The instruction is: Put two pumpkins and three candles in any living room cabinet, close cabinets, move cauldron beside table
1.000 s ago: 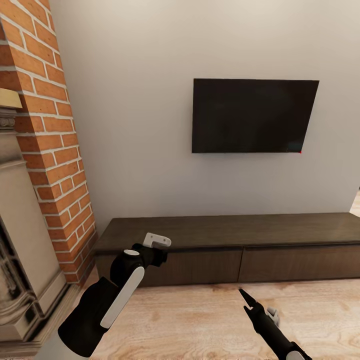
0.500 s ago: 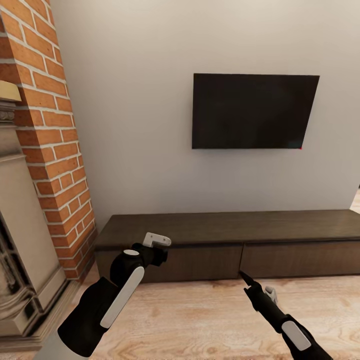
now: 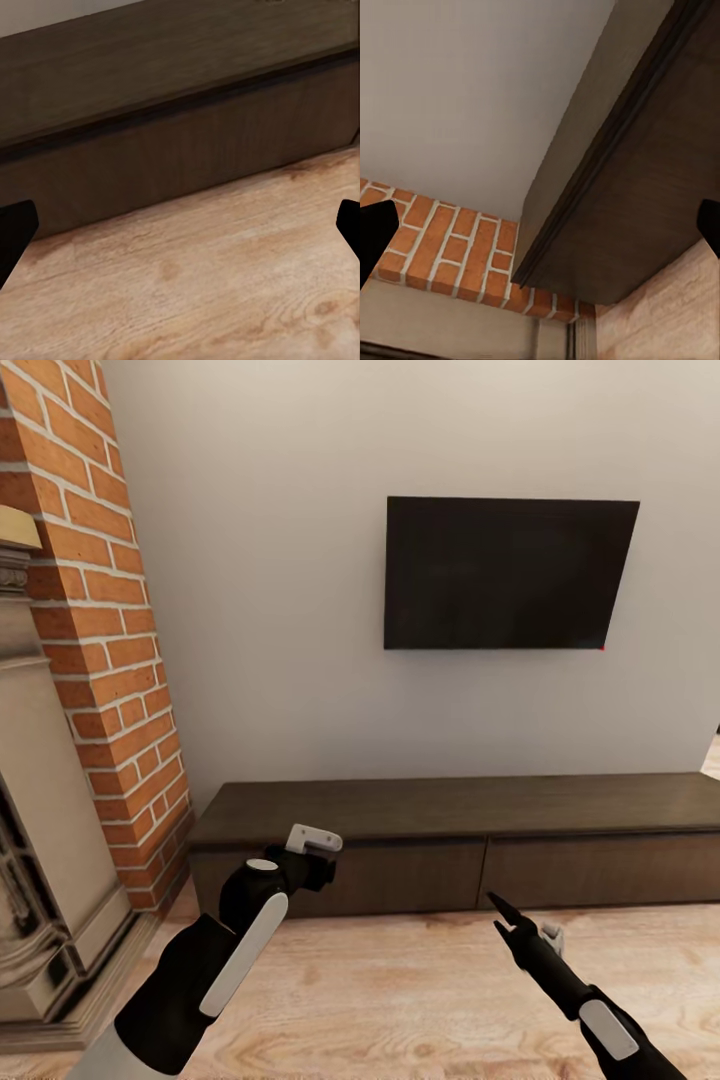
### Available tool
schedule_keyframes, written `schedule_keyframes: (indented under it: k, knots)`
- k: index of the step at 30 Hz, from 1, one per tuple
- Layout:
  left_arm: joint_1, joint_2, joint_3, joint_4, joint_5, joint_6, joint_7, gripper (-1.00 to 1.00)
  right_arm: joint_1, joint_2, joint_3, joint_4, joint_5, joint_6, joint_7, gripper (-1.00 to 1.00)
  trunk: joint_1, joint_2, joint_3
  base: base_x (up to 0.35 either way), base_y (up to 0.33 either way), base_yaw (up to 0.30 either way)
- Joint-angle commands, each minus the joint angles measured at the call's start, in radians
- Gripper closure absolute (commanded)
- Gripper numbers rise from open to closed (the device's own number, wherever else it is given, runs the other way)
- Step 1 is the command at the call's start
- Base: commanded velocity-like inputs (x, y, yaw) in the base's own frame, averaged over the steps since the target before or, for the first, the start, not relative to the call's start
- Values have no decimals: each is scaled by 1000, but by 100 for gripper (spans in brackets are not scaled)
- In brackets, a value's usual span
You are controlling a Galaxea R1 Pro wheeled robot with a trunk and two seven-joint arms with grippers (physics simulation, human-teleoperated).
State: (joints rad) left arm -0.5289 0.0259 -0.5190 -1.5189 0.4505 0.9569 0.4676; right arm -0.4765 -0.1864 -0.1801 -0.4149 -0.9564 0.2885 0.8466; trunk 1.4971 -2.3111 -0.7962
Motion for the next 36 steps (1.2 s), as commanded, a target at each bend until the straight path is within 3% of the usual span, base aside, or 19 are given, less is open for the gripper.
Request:
schedule_keyframes:
  k: [1,5,11,27,36]
  knots:
    - [-1,1,-3,-4,10,2,12,-100,-1,-3,-1,1,-8,10,14,-100,4,-8,-4,0,0,0]
    - [-1,0,-3,-9,9,2,16,-100,-1,-12,-2,9,-9,11,30,-100,19,-36,-17,0,0,0]
    - [0,-1,-3,-10,10,-19,14,-100,-1,-33,-5,49,-10,80,36,-100,42,-78,-36,0,0,0]
    - [0,-1,-4,-45,13,-41,4,-100,-1,-42,-11,61,-12,101,31,-100,103,-189,-86,0,0,0]
    - [1,-2,-5,-53,13,-42,5,-100,-1,-42,-32,84,-22,101,33,-100,107,-191,-121,0,0,0]
